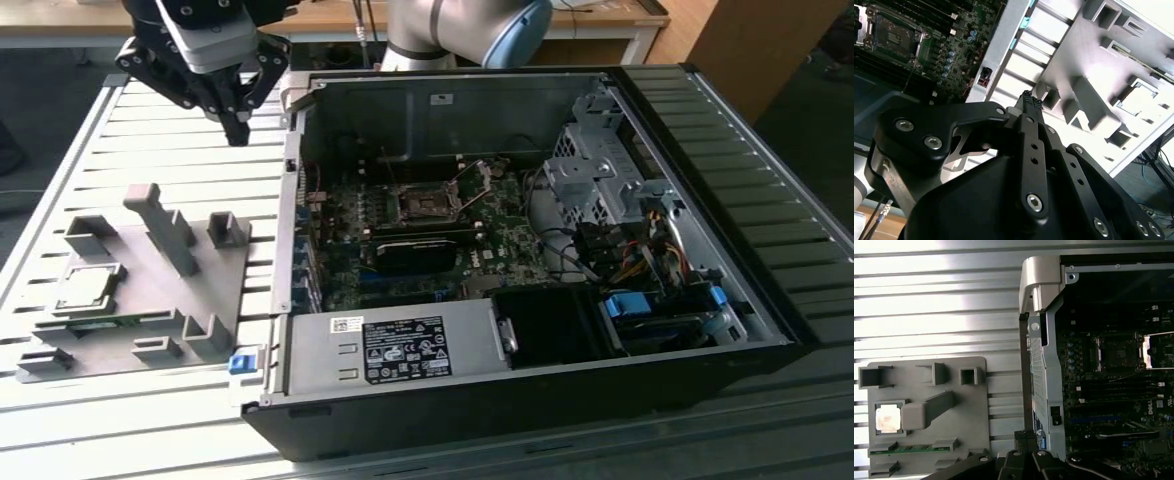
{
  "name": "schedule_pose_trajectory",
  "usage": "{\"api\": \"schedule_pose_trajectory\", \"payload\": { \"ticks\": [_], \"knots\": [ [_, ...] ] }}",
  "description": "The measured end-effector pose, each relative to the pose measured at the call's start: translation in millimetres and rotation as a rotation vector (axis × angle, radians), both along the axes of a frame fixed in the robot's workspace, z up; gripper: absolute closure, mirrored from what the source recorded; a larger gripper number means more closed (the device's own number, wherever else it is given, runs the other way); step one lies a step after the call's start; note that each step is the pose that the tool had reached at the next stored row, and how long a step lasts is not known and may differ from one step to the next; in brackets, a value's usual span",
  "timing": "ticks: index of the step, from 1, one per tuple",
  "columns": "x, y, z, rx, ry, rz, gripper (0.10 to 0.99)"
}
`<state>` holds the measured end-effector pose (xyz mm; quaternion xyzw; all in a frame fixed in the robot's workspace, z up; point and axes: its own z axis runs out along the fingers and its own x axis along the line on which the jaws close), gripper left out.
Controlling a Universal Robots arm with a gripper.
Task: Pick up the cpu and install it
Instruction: 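Reach for the cpu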
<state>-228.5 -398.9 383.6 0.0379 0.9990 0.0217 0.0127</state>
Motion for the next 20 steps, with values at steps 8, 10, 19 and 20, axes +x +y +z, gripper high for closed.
{"api": "schedule_pose_trajectory", "payload": {
  "ticks": [8, 10, 19, 20],
  "knots": [
    [-9.0, 0.0, -0.7, 0.0, -0.0001, 0.0, 0.98],
    [-11.1, 0.0, -0.8, 0.0, 0.0, 0.0, 0.98],
    [-20.0, 0.0, -1.4, 0.0, 0.0, 0.0, 0.98],
    [-20.9, 0.0, -1.5, 0.0, 0.0001, 0.0, 0.98]
  ]
}}
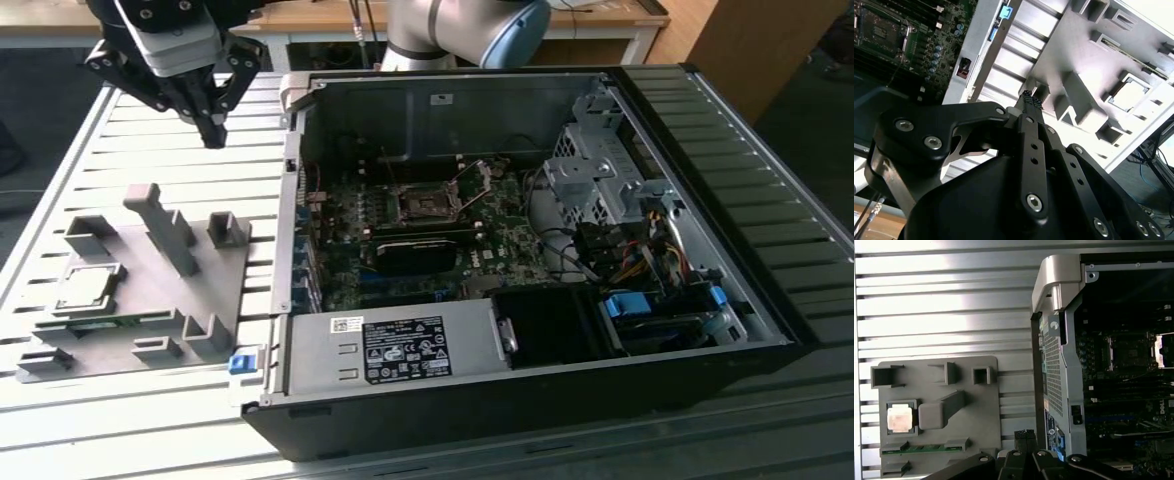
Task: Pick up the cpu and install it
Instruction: 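Reach for the cpu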
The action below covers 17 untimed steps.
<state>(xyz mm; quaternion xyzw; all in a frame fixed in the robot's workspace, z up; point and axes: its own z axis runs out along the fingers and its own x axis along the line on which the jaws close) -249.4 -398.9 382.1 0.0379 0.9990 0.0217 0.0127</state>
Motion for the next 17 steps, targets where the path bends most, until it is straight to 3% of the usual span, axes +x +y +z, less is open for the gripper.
{"api": "schedule_pose_trajectory", "payload": {
  "ticks": [17],
  "knots": [
    [-21.1, -0.5, -2.2, 0.0, 0.0016, 0.0, 0.98]
  ]
}}
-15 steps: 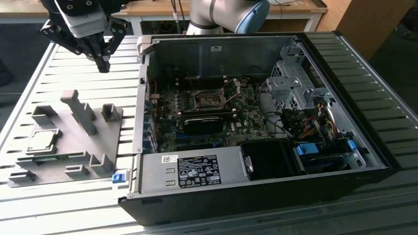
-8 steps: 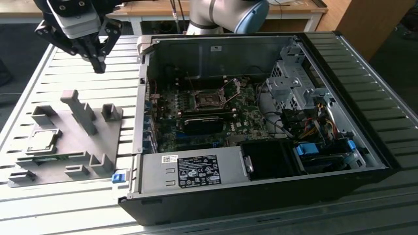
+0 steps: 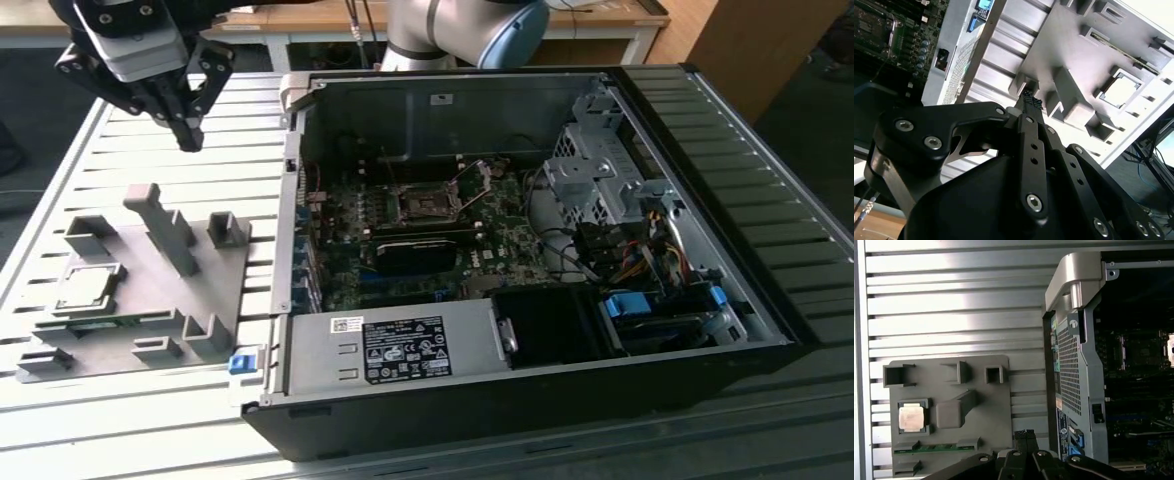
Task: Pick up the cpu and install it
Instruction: 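Reach for the cpu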
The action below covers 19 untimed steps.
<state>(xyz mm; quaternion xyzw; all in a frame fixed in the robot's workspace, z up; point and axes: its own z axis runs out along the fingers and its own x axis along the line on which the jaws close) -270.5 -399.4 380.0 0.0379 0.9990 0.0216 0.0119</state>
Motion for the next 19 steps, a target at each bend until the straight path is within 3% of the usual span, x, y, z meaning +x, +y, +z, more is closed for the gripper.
{"api": "schedule_pose_trajectory", "payload": {
  "ticks": [19],
  "knots": [
    [-24.1, -0.4, -2.3, 0.0, 0.0018, 0.0, 0.98]
  ]
}}
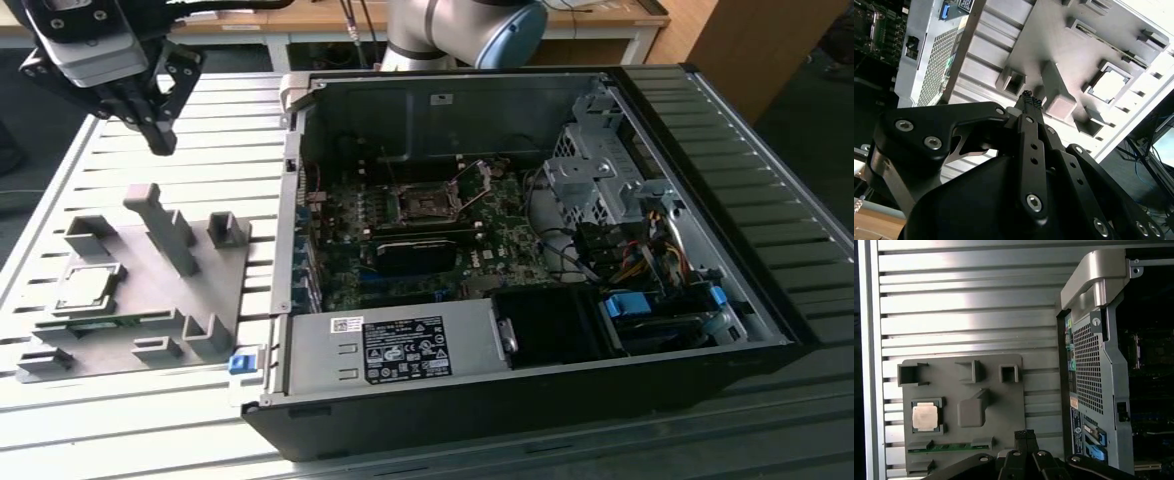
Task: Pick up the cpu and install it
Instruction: 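Reach for the cpu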
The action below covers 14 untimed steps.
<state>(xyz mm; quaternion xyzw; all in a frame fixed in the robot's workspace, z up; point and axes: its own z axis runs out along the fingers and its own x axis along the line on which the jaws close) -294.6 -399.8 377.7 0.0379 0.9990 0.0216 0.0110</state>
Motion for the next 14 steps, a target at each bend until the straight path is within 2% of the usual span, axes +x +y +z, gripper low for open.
{"api": "schedule_pose_trajectory", "payload": {
  "ticks": [14],
  "knots": [
    [-23.5, -1.5, -1.9, 0.0, 0.0009, 0.0, 0.98]
  ]
}}
